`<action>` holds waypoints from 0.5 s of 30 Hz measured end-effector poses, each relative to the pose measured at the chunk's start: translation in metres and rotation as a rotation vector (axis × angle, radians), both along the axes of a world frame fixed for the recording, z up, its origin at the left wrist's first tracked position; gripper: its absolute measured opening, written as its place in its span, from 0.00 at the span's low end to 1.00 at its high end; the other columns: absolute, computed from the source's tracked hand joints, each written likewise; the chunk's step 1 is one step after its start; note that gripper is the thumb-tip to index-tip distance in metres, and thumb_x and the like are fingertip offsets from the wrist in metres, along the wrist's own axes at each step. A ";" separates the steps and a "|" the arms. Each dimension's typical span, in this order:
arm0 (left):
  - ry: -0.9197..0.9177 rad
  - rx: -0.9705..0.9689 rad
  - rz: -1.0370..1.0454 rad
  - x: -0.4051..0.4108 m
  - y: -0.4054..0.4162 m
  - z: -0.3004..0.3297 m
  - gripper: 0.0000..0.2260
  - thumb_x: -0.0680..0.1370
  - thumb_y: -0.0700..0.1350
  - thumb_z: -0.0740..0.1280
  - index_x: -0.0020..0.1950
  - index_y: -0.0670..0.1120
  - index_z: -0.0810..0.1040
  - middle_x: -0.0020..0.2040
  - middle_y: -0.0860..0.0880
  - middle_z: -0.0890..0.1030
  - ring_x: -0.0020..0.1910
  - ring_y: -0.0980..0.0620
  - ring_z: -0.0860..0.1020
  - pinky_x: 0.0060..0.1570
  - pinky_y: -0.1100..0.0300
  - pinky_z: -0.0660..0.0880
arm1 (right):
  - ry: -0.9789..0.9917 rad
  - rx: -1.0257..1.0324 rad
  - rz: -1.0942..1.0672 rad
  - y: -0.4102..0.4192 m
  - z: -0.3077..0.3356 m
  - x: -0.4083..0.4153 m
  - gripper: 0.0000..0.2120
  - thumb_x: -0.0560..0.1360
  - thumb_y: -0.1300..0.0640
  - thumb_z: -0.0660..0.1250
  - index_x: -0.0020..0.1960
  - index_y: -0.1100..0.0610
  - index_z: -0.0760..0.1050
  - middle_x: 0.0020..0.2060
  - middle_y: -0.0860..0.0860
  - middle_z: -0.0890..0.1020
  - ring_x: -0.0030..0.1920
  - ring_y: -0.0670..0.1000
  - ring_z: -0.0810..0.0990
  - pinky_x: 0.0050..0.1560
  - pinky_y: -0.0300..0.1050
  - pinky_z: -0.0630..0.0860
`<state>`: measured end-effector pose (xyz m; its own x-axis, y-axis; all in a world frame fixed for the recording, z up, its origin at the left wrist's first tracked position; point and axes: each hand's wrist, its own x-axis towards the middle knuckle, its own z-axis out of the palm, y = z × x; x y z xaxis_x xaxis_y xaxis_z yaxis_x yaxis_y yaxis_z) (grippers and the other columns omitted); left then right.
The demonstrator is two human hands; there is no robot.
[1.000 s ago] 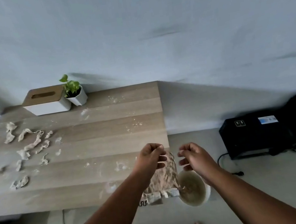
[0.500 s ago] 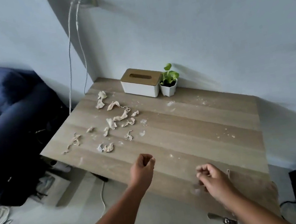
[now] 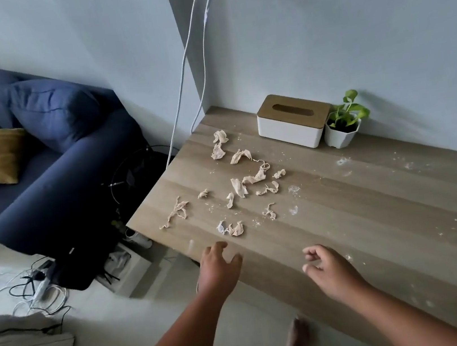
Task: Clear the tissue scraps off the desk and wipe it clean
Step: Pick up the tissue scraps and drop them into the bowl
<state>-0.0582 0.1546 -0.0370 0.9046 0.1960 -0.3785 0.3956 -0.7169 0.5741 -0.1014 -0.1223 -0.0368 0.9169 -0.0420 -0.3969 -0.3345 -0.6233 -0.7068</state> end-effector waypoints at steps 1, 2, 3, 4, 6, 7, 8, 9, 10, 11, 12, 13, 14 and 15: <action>0.017 0.001 0.000 0.005 0.000 -0.001 0.27 0.75 0.62 0.68 0.72 0.55 0.71 0.67 0.52 0.73 0.60 0.52 0.78 0.61 0.52 0.76 | 0.016 0.004 0.005 0.004 -0.004 0.010 0.15 0.77 0.53 0.71 0.62 0.44 0.74 0.55 0.41 0.78 0.46 0.43 0.82 0.54 0.45 0.78; 0.032 0.004 -0.003 0.011 -0.001 -0.003 0.29 0.75 0.61 0.69 0.73 0.55 0.69 0.68 0.51 0.72 0.63 0.50 0.77 0.63 0.51 0.76 | 0.029 0.007 0.006 0.007 -0.008 0.020 0.15 0.77 0.52 0.71 0.63 0.45 0.74 0.56 0.40 0.78 0.47 0.43 0.81 0.55 0.45 0.78; 0.042 0.011 -0.006 0.017 -0.002 -0.006 0.31 0.74 0.61 0.70 0.75 0.54 0.68 0.69 0.50 0.71 0.65 0.48 0.76 0.65 0.50 0.75 | 0.036 0.006 0.001 0.010 -0.012 0.029 0.16 0.77 0.52 0.71 0.64 0.46 0.74 0.56 0.41 0.77 0.47 0.44 0.81 0.55 0.45 0.78; 0.049 0.023 -0.007 0.021 -0.002 -0.006 0.33 0.74 0.60 0.71 0.76 0.53 0.66 0.69 0.48 0.71 0.68 0.46 0.74 0.68 0.49 0.73 | 0.038 0.004 -0.007 0.014 -0.016 0.038 0.18 0.77 0.52 0.71 0.65 0.46 0.74 0.57 0.42 0.78 0.47 0.44 0.80 0.55 0.45 0.78; 0.053 0.050 -0.001 0.035 -0.005 -0.010 0.36 0.73 0.61 0.73 0.77 0.52 0.65 0.68 0.46 0.70 0.71 0.43 0.70 0.71 0.50 0.69 | 0.049 -0.002 -0.028 0.020 -0.024 0.057 0.20 0.76 0.51 0.72 0.67 0.47 0.74 0.57 0.44 0.77 0.47 0.46 0.80 0.57 0.47 0.78; 0.053 0.061 0.008 0.042 -0.006 -0.011 0.38 0.72 0.62 0.74 0.77 0.52 0.64 0.67 0.46 0.70 0.72 0.42 0.69 0.72 0.50 0.68 | 0.053 -0.007 -0.031 0.023 -0.028 0.065 0.21 0.76 0.50 0.72 0.67 0.47 0.74 0.57 0.43 0.77 0.48 0.46 0.80 0.57 0.48 0.78; 0.052 0.069 0.022 0.050 -0.008 -0.012 0.39 0.70 0.63 0.75 0.77 0.52 0.65 0.67 0.46 0.69 0.71 0.42 0.70 0.72 0.51 0.67 | 0.049 -0.019 -0.029 0.025 -0.031 0.073 0.21 0.75 0.50 0.72 0.67 0.46 0.73 0.56 0.43 0.76 0.47 0.46 0.80 0.57 0.48 0.78; 0.051 0.073 0.042 0.056 -0.010 -0.012 0.41 0.68 0.64 0.75 0.77 0.53 0.65 0.67 0.46 0.69 0.71 0.42 0.70 0.73 0.51 0.67 | 0.039 -0.040 -0.016 0.028 -0.031 0.081 0.22 0.75 0.49 0.72 0.68 0.46 0.73 0.55 0.42 0.75 0.47 0.46 0.79 0.56 0.48 0.79; 0.059 0.081 0.058 0.064 -0.013 -0.013 0.43 0.67 0.65 0.76 0.77 0.53 0.65 0.67 0.46 0.68 0.70 0.42 0.71 0.73 0.52 0.67 | 0.031 -0.067 0.002 0.030 -0.033 0.090 0.23 0.75 0.48 0.72 0.68 0.45 0.72 0.55 0.42 0.75 0.46 0.46 0.79 0.55 0.47 0.78; 0.067 0.100 0.062 0.070 -0.015 -0.014 0.44 0.66 0.65 0.76 0.77 0.52 0.65 0.67 0.46 0.68 0.70 0.43 0.71 0.72 0.53 0.67 | 0.023 -0.095 0.024 0.032 -0.033 0.099 0.24 0.74 0.47 0.72 0.69 0.45 0.72 0.55 0.42 0.74 0.46 0.47 0.79 0.54 0.46 0.78; 0.074 0.124 0.051 0.075 -0.016 -0.016 0.44 0.66 0.65 0.77 0.76 0.52 0.65 0.67 0.46 0.67 0.69 0.43 0.71 0.71 0.54 0.67 | 0.013 -0.124 0.051 0.035 -0.033 0.108 0.25 0.74 0.47 0.72 0.69 0.45 0.71 0.55 0.42 0.74 0.47 0.47 0.78 0.52 0.45 0.77; 0.082 0.144 0.032 0.079 -0.017 -0.017 0.43 0.66 0.65 0.77 0.75 0.51 0.66 0.67 0.47 0.67 0.68 0.43 0.72 0.70 0.54 0.68 | 0.005 -0.155 0.082 0.037 -0.032 0.116 0.25 0.75 0.46 0.72 0.70 0.44 0.71 0.56 0.44 0.74 0.48 0.48 0.79 0.52 0.45 0.77; 0.093 0.154 0.009 0.082 -0.018 -0.017 0.40 0.67 0.64 0.77 0.74 0.51 0.67 0.66 0.47 0.68 0.67 0.42 0.73 0.69 0.54 0.69 | -0.002 -0.188 0.114 0.040 -0.031 0.123 0.25 0.75 0.46 0.72 0.70 0.44 0.70 0.58 0.45 0.74 0.50 0.50 0.79 0.52 0.46 0.77; 0.103 0.155 -0.012 0.085 -0.018 -0.018 0.36 0.68 0.62 0.77 0.71 0.51 0.69 0.65 0.47 0.69 0.66 0.42 0.74 0.68 0.53 0.70 | -0.008 -0.218 0.146 0.043 -0.030 0.131 0.25 0.76 0.46 0.71 0.71 0.44 0.69 0.60 0.47 0.74 0.53 0.51 0.79 0.53 0.46 0.77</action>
